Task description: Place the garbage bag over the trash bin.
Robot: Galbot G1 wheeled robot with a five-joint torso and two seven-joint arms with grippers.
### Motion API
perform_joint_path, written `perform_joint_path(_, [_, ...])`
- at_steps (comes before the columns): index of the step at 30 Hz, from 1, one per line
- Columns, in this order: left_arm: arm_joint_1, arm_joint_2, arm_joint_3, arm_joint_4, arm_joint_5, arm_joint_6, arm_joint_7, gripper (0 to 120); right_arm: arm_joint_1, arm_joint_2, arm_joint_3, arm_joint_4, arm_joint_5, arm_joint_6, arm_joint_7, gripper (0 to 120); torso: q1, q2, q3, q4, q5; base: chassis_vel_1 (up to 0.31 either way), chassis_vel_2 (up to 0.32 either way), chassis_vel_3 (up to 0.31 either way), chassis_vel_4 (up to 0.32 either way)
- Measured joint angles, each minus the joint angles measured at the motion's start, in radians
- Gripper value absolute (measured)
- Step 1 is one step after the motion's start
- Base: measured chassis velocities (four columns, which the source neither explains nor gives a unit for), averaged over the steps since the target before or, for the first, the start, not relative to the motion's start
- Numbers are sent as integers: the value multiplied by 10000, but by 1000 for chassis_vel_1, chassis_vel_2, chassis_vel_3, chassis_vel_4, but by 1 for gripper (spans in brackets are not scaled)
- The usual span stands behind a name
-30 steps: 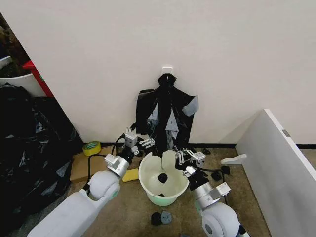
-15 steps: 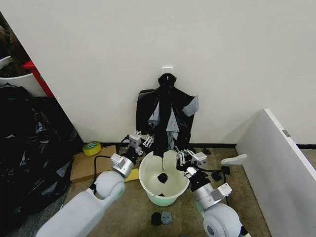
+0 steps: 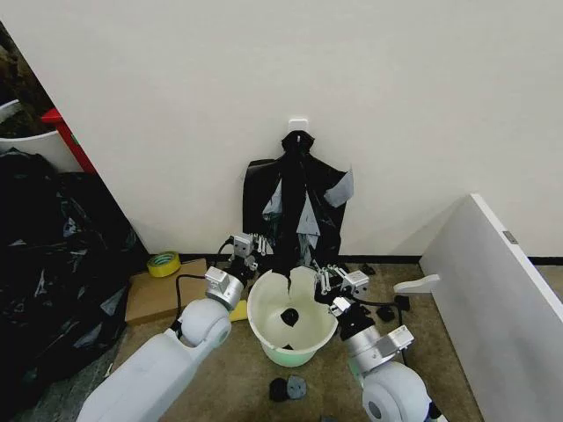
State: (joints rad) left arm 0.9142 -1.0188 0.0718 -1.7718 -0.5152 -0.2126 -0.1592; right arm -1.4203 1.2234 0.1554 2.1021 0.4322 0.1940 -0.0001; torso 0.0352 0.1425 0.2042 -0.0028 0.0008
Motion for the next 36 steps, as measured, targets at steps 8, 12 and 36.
perform_joint_path(8, [1785, 1176, -1281, -2433, -459, -140, 516, 0, -894, -213, 105, 1219, 238, -25, 44, 0, -1, 1, -1, 6, -3, 0, 0, 0, 0])
perform_joint_path(12, [2237, 1515, -1490, -3384, -669, -136, 556, 0, -1225, -314, 180, 1847, 296, -52, 44, 0, -2, 1, -1, 2, -4, 0, 0, 0, 0])
perform_joint_path(36, [4072, 1887, -1553, -5244, -785, -105, 700, 0, -2438, -245, 107, 2723, 95, -141, 2, 11, -2, 1, -1, 2, -2, 0, 0, 0, 0])
